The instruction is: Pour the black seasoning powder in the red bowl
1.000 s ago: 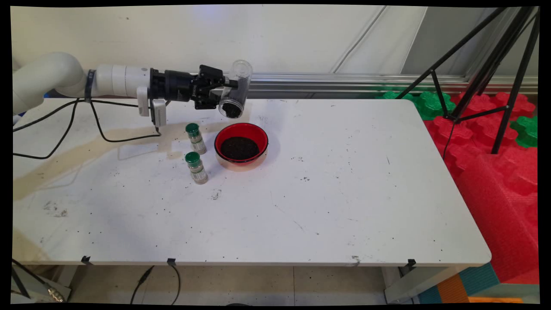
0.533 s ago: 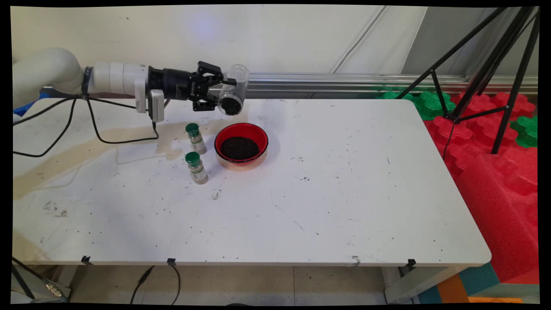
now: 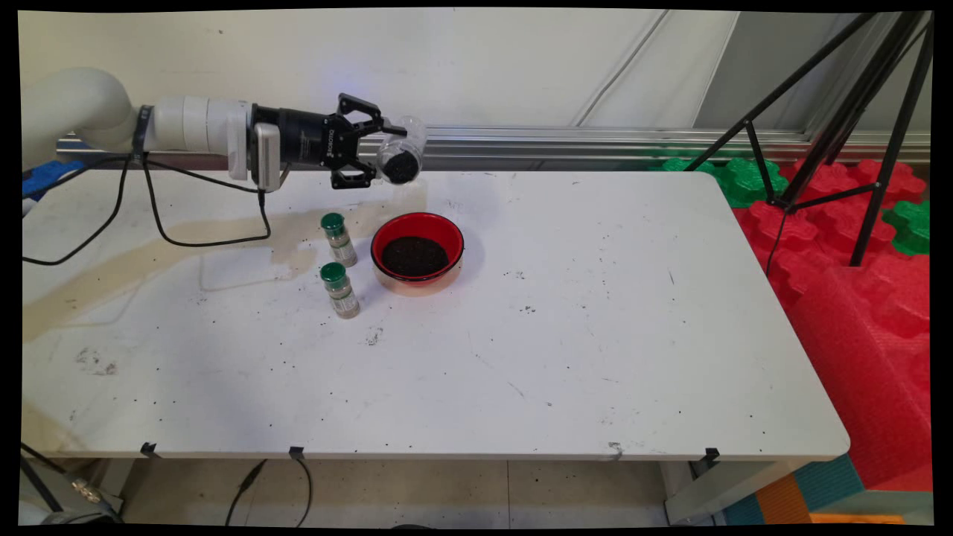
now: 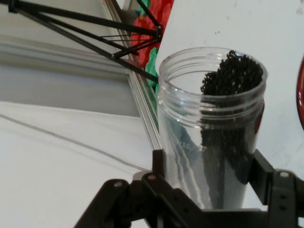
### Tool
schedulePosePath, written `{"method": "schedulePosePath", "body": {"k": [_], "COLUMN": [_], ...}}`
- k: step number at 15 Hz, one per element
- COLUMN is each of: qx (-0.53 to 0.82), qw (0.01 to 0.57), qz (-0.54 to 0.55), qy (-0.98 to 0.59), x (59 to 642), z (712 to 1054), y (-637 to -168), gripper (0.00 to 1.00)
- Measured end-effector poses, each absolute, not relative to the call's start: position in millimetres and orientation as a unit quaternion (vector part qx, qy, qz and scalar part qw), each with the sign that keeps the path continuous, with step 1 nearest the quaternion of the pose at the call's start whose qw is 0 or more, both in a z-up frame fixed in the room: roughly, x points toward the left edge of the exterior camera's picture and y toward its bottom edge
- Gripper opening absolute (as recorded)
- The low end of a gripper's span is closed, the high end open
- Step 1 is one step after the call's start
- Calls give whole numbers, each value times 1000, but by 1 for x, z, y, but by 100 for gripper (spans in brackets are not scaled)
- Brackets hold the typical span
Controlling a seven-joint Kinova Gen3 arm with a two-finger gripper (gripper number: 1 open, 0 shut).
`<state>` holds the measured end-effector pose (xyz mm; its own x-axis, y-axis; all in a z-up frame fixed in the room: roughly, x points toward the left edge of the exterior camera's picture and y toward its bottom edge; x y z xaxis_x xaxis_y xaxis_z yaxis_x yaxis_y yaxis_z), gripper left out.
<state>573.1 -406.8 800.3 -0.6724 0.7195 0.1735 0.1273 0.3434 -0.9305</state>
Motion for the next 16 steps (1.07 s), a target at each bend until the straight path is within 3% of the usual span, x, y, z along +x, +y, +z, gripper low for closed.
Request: {"method": "schedulePosePath", "body": {"k": [16], "qx": [-40], "qw": [451], "qz": [386], "qy": [-804], "x": [562], "z": [843], "y": [-394], "gripper": [0]}}
